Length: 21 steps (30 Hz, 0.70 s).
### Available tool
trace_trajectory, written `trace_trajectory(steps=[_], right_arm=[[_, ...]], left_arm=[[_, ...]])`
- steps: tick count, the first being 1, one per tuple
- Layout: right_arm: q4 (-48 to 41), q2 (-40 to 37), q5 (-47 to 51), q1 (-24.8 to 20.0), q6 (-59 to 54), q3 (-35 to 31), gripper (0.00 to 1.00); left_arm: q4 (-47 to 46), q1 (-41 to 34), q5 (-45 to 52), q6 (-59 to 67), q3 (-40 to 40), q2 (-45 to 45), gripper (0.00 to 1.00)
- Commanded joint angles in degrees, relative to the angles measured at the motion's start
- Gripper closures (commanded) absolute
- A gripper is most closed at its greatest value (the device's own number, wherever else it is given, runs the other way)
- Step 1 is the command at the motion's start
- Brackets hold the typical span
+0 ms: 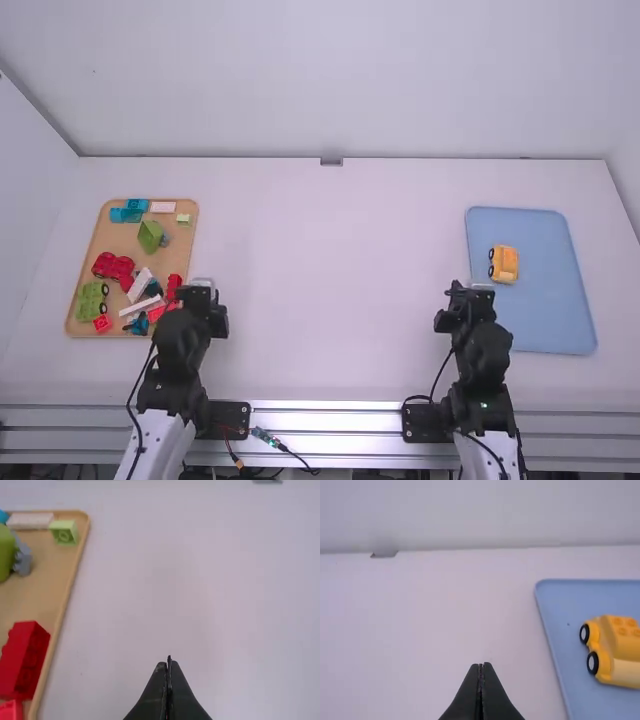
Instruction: Assemble lego blocks to make yellow taxi
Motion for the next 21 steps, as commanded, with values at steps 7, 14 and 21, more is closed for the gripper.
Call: trace_trajectory(steps=[7,14,21], right_arm=[[-0.4,-6.6,0.1,0.2,0.1,-0.6,1.0],[-0.4,-9.9,0.1,0.2,0.1,-0.6,1.0],[-0.4,-9.9,0.1,0.2,0.1,-0.6,1.0]], left_arm=[[-0.5,0.0,-0.1,0.1,-0.4,-8.4,1.0],[-0.5,0.0,-0.1,0.1,-0.4,-13.3,1.0],[-0.5,0.0,-0.1,0.1,-0.4,-17.9,1.0]])
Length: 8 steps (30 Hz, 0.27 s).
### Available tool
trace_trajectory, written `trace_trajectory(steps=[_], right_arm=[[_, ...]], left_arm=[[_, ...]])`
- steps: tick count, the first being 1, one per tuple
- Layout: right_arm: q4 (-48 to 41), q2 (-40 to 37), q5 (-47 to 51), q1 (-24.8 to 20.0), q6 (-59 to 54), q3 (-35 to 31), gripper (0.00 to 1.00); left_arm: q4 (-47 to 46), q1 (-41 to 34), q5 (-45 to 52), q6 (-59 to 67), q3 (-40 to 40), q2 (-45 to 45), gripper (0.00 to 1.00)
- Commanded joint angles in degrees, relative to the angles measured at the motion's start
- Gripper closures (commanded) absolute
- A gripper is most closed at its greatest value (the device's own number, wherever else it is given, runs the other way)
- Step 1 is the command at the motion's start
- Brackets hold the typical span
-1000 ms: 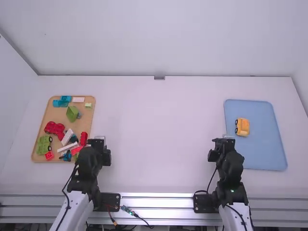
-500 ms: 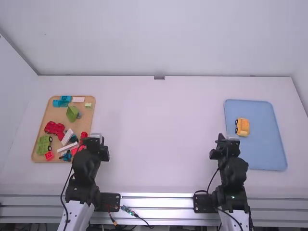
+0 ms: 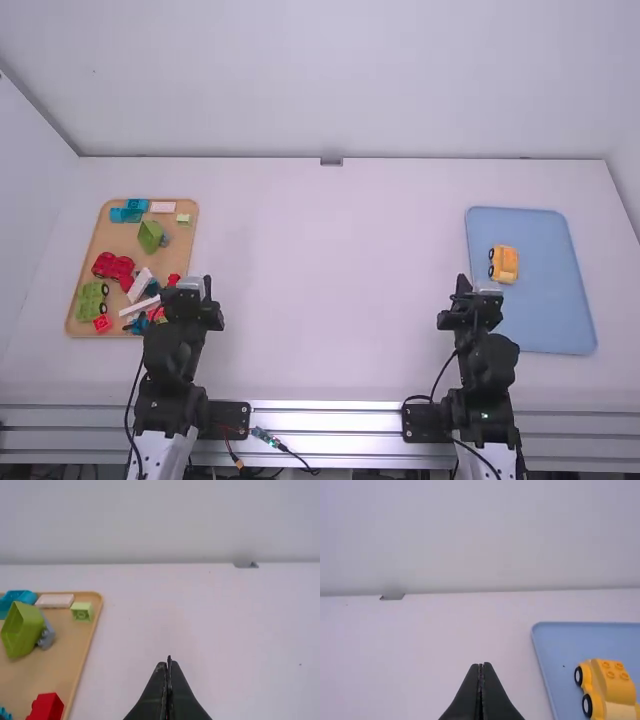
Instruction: Assemble lego blocks to make yellow taxi
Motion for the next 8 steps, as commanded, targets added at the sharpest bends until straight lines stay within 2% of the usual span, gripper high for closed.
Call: trace_trajectory(steps=[1,8], right_arm=[[-0.4,-0.5,0.0,0.2,0.4,-0.6,1.0],[-0.4,-0.5,0.0,0.2,0.4,-0.6,1.0]], left_arm=[[-0.5,0.0,-0.1,0.0,-0.4,-1.8,1.0],[-0.5,0.0,-0.1,0.0,-0.4,-4.3,1.0]])
